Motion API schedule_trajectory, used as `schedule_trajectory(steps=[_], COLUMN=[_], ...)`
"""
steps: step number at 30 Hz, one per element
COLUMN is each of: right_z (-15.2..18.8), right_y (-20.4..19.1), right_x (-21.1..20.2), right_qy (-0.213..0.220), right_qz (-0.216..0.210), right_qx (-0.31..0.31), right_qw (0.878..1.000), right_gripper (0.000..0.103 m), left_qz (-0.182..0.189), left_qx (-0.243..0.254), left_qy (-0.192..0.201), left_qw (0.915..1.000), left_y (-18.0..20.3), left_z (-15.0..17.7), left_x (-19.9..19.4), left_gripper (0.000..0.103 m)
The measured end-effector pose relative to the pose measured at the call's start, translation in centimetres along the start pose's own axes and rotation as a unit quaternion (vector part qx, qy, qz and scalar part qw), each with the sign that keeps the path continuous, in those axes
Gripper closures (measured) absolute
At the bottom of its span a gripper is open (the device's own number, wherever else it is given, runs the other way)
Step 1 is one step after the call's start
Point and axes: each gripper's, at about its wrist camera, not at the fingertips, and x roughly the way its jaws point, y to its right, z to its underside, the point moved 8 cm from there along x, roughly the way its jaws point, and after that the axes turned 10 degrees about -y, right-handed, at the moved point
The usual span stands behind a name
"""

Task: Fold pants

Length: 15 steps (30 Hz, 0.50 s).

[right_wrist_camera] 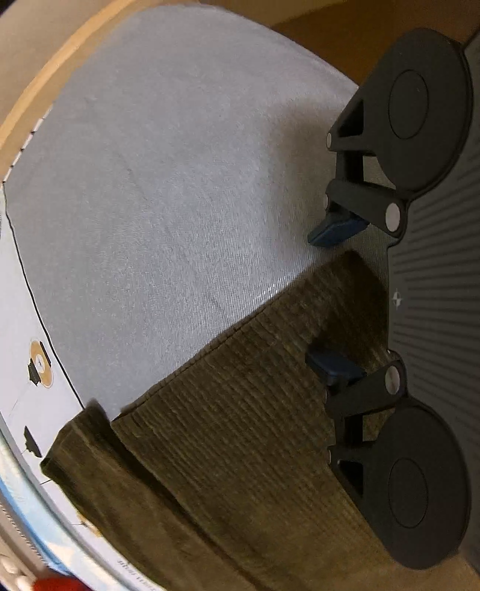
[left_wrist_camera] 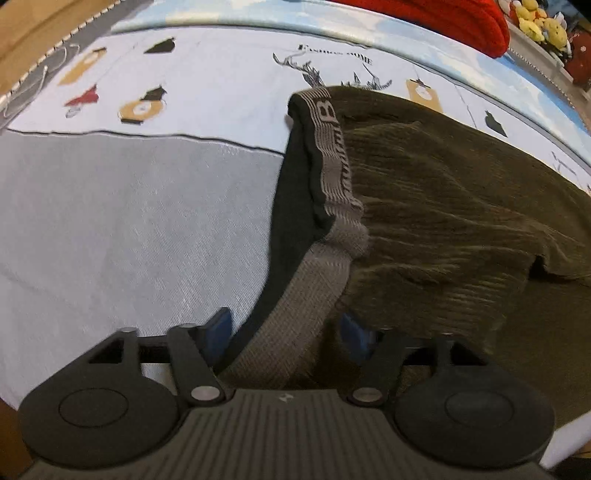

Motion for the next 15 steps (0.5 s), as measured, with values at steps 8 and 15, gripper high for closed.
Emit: schedule_trajectory(steps=[8, 15], right_z=[0.6, 0.6], right_y=[0.2, -1.6], right_x=[0.2, 0.0], right_qy=[-0.005, 0.0], right_qz=[-0.011, -0.02], right_qx=[-0.022, -0.066], right_qw=[1.0, 0.998], right_gripper=[0.034, 0.064], left_qz=[-0.029, -0.03], left_qx=[0.016, 0.026], left_qy=[-0.047, -0.061], left_qw=[0.9984, 0.9973], left_y=[-0.2, -0.5], left_z=[0.4, 1.1], left_x=[2.6, 3.6], left_gripper=[0.025, 0.027])
